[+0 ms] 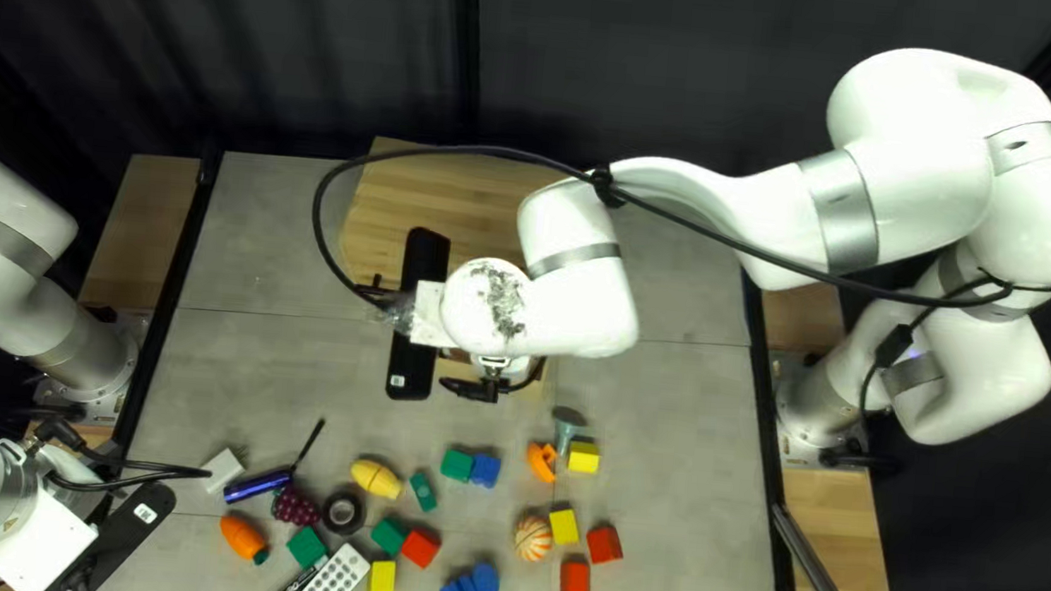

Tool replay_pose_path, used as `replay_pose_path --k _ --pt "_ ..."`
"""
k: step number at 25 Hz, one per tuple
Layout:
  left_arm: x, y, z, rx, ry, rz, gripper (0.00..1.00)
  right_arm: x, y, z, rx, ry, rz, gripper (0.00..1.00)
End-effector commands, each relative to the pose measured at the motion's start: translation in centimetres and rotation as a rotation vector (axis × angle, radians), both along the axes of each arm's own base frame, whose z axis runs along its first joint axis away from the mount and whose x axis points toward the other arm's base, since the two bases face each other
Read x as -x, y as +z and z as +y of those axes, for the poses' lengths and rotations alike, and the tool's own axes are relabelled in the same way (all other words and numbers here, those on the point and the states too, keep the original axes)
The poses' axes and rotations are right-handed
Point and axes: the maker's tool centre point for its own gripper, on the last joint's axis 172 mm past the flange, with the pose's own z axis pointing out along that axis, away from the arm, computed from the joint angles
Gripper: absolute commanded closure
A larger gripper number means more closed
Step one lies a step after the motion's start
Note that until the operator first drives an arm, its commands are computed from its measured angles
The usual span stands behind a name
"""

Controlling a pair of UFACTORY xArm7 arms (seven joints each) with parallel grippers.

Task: Open drawers and place objects into drawer and close

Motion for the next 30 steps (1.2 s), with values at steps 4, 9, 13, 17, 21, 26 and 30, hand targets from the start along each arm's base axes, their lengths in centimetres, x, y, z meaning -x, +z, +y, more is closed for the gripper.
replay_pose_path --k 4,9,13,17,21,26,30 --pt "0.0 0.0 0.0 0.000 0.000 0.000 0.00 -1.5 -0.7 -0.9 -0.098 -0.006 -0.011 1.00" --pt "0.0 0.0 0.0 0.000 0.000 0.000 0.00 -1.7 -1.3 -1.0 -0.158 0.014 -0.042 1.00" --pt "0.0 0.0 0.0 0.000 0.000 0.000 0.00 -2.2 -1.8 -1.7 -0.185 0.052 -0.080 1.00" --pt "0.0 0.0 0.0 0.000 0.000 0.000 0.00 -3.0 -2.3 -2.3 -0.184 0.101 -0.090 1.00" --pt "0.0 0.0 0.0 0.000 0.000 0.000 0.00 -3.4 -2.9 -2.9 -0.172 0.153 -0.074 1.00" --pt "0.0 0.0 0.0 0.000 0.000 0.000 0.00 -3.0 -3.5 -3.4 -0.159 0.180 -0.055 1.00" --pt "0.0 0.0 0.0 0.000 0.000 0.000 0.00 -2.0 -3.9 -4.4 -0.141 0.183 -0.050 1.00"
